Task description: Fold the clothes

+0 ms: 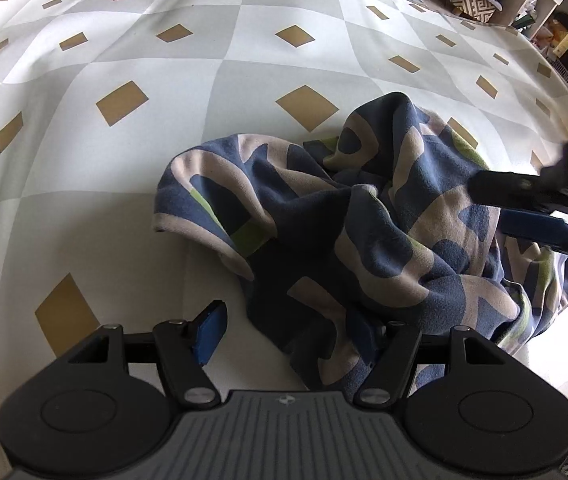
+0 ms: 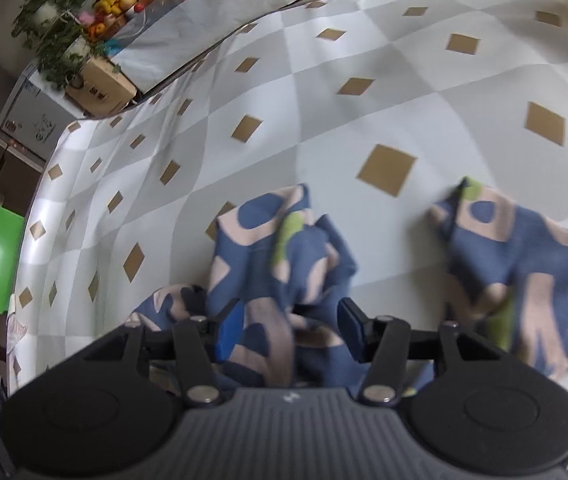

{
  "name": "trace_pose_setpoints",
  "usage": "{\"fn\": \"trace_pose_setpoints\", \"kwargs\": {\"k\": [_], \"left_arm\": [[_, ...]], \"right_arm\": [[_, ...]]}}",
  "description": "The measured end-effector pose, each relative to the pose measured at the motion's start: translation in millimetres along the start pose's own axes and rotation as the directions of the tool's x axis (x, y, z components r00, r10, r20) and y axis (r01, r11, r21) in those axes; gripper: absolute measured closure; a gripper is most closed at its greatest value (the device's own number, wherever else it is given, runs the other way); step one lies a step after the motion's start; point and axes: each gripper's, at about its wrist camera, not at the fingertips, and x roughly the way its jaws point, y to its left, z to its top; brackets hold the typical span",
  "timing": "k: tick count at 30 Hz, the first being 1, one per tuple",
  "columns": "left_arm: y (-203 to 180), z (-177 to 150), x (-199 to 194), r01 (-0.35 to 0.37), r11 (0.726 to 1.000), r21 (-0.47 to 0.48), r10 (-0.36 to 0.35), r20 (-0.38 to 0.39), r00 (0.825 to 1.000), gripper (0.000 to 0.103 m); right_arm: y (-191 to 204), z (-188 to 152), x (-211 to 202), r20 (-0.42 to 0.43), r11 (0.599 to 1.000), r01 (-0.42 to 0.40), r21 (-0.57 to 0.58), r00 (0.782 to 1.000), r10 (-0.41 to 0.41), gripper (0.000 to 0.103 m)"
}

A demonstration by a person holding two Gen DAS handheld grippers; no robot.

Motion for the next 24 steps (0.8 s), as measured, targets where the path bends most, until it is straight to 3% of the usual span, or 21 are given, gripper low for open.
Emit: {"fn": "trace_pose_setpoints", "kwargs": {"k": [8,12,16,24], "left_arm": [[6.9,0.7,0.0,0.029,0.999,-0.023,-0.03,-0.024,0.999,0.038],[13.1,4.6,-3.1,0.032,0.998,-0.049,-0.033,-0.021,0.999,0.038],[26.2,14.1,-9.8,0.024,0.993,-0.116,-0.023,0.006,1.0,0.038],[58.6,34.2,-34.0,0.004,0.97,-0.242,0.023,0.111,0.994,0.038]], "right_arm": [[22.2,1.4,26.5,0.014,0.998,0.045,-0.044,0.999,-0.044,0.054],[27.0,0.1,31.5,0.036,0.995,0.065,-0.073,0.997,-0.062,0.081],[29.2,1.2,27.7,0.07,0.995,0.053,-0.081,0.996,-0.048,0.089],[47.4,8.2,1.2,0.144,0.974,-0.133,-0.184,0.976,0.161,0.092]]}}
